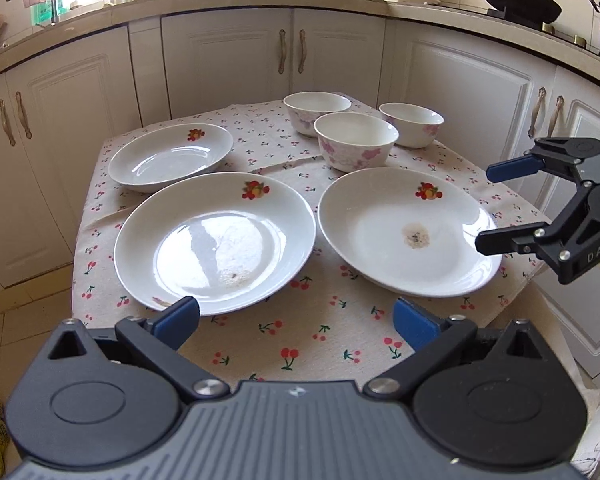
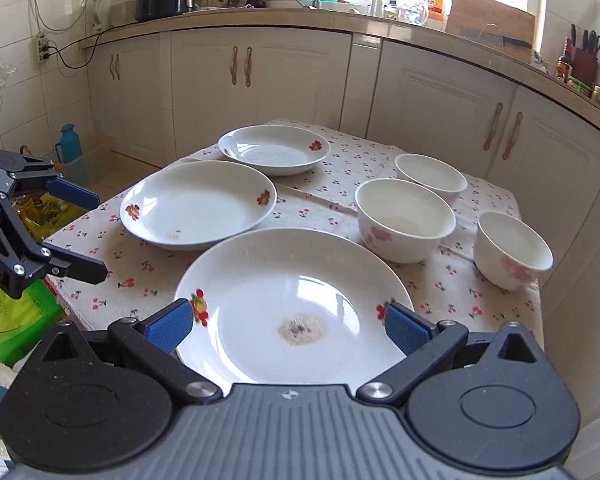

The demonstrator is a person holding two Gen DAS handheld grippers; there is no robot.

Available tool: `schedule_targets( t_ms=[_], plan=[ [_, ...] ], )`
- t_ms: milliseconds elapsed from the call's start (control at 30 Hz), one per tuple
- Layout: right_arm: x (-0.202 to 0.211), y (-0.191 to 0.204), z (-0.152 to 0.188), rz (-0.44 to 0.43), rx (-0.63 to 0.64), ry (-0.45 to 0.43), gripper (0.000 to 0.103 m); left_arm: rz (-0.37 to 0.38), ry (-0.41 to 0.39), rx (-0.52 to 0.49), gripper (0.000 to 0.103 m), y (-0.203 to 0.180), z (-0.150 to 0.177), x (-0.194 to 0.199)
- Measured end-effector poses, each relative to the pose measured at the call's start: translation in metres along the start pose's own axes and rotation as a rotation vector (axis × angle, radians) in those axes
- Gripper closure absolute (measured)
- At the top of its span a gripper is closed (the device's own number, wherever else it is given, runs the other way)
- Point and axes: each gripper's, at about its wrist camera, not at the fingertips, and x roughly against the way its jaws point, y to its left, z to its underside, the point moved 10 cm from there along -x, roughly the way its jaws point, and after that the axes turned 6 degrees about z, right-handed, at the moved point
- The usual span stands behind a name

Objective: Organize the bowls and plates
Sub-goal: 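Move the left gripper to the stained white plate and grasp its rim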

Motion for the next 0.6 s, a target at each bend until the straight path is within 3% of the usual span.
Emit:
schedule_targets(
  t_ms=[300,600],
  plan=[
    [0.008,-0.012,0.048,-0.009,-0.039,0.03,0.0,-0.021,-0.008,-0.065,0.001,-0.024,-0.018,-0.014],
    [-0.014,-0.008,0.065,-0.018,-0.004,0.052,0.0,0.018,-0.02,-0.092,0.001,-0.038,-0.044,-0.031]
  ],
)
